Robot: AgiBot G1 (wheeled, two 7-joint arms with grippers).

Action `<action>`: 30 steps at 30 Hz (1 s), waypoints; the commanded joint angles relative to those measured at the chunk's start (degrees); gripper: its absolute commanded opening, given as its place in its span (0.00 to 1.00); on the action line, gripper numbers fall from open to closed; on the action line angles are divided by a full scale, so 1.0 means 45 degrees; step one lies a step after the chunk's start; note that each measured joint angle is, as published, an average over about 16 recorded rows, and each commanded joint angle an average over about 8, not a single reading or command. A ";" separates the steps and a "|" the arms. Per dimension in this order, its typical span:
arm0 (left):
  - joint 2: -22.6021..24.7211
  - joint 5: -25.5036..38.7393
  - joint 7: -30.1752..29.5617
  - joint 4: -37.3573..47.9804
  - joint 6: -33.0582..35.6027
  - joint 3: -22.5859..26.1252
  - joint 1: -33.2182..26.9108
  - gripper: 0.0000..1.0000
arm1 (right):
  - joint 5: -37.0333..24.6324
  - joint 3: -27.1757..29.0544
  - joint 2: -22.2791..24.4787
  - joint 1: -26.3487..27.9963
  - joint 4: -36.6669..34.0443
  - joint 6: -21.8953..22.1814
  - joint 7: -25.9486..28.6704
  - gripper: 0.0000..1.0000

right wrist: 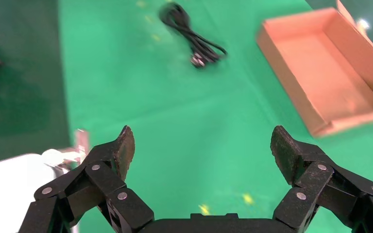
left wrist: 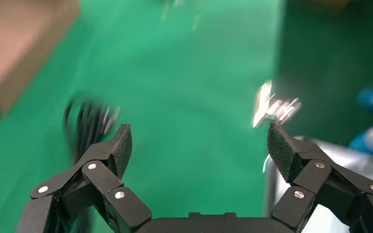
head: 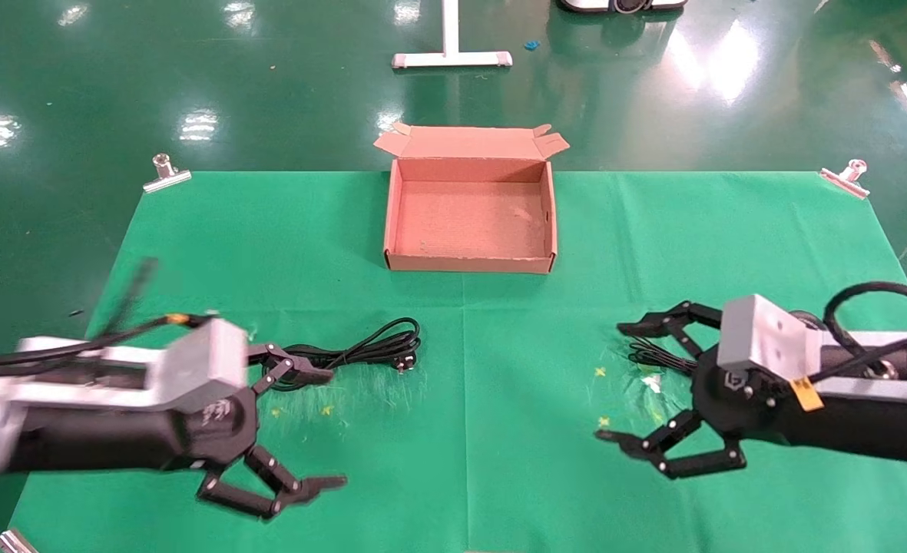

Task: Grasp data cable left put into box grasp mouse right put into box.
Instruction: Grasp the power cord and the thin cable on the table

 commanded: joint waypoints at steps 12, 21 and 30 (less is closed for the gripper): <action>0.3081 0.5040 -0.0317 0.2357 -0.1752 0.1815 -0.1906 1.00 | -0.0096 0.0163 0.0570 -0.0255 0.0026 0.0258 0.0201 1.00; 0.4275 0.6369 -0.0575 0.3844 -0.2637 0.2307 -0.2243 1.00 | 0.0174 0.0376 0.1011 -0.0455 0.0015 0.0242 0.0215 1.00; 0.4413 0.6350 -0.0659 0.4032 -0.2897 0.2262 -0.2124 1.00 | 0.0029 0.0358 0.1095 -0.0569 0.0030 0.0330 0.0146 1.00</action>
